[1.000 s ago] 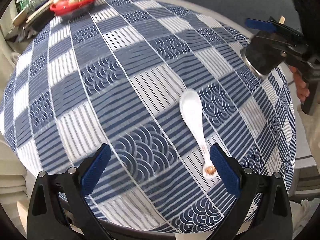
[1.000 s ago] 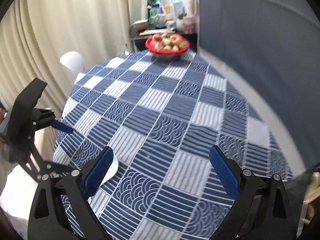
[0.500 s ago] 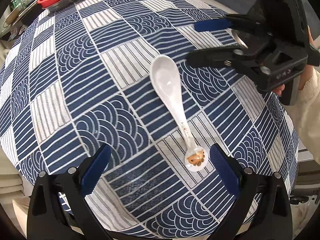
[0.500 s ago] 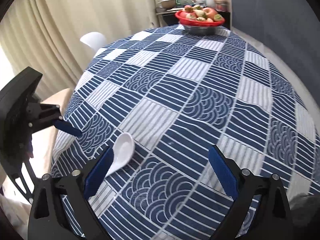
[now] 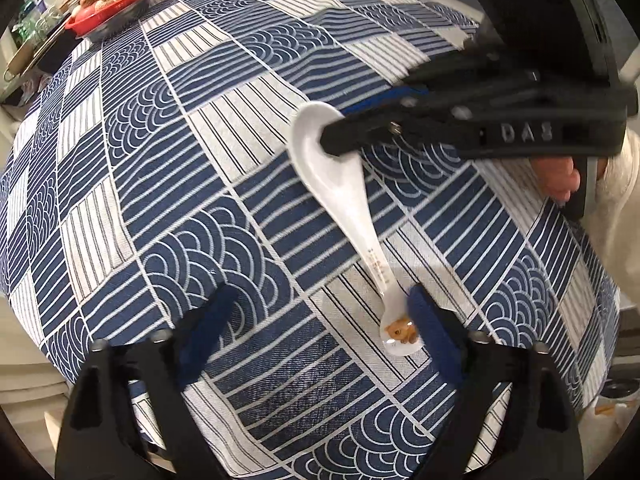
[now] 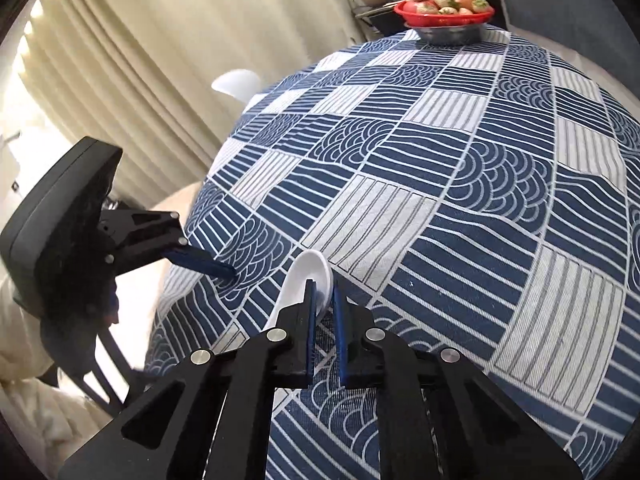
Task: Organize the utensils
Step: 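Close the left tool on the handle of the plain white spoon, then lift the white spoon with the left tool over the black cup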
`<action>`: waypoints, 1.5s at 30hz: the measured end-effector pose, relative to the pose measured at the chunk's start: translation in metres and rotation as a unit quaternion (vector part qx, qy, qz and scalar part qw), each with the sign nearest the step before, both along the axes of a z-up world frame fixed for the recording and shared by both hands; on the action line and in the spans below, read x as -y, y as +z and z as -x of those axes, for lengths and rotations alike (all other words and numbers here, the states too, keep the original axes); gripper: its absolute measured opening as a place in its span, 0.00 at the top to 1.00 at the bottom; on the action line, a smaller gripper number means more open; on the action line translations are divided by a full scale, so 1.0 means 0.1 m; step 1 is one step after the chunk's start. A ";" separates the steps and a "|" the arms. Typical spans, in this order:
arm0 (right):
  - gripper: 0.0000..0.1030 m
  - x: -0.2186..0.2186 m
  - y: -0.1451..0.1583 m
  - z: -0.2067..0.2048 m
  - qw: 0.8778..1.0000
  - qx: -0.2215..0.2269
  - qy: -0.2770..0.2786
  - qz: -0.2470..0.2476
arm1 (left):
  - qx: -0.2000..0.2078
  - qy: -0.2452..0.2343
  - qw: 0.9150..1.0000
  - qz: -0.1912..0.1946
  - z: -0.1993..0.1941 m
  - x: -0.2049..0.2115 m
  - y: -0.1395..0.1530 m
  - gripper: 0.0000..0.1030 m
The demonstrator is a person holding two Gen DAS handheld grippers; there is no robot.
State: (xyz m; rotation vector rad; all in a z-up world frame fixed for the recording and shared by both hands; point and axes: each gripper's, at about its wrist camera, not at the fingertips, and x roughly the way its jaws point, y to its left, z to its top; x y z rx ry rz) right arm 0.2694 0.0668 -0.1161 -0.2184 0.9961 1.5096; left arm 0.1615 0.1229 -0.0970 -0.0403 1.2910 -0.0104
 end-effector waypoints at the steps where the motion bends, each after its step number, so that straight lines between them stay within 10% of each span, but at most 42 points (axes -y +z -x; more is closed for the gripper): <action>1: 0.92 0.03 0.01 -0.01 1.000 -0.003 -0.007 0.001 | 0.000 0.003 1.000 0.006 0.00 -0.03 0.02 0.34; 9: 0.93 0.28 0.13 -0.05 0.998 -0.024 -0.049 -0.031 | -0.006 -0.020 0.999 0.046 -0.06 0.06 0.05 0.87; 26: 0.95 0.95 0.72 -0.14 0.991 0.026 -0.114 -0.069 | 0.030 -0.080 0.995 0.055 -0.37 0.33 0.48 0.90; 45: 0.95 2.33 1.74 -0.40 0.961 0.128 -0.241 -0.056 | 0.101 -0.216 0.967 0.086 -1.16 1.32 1.25 0.88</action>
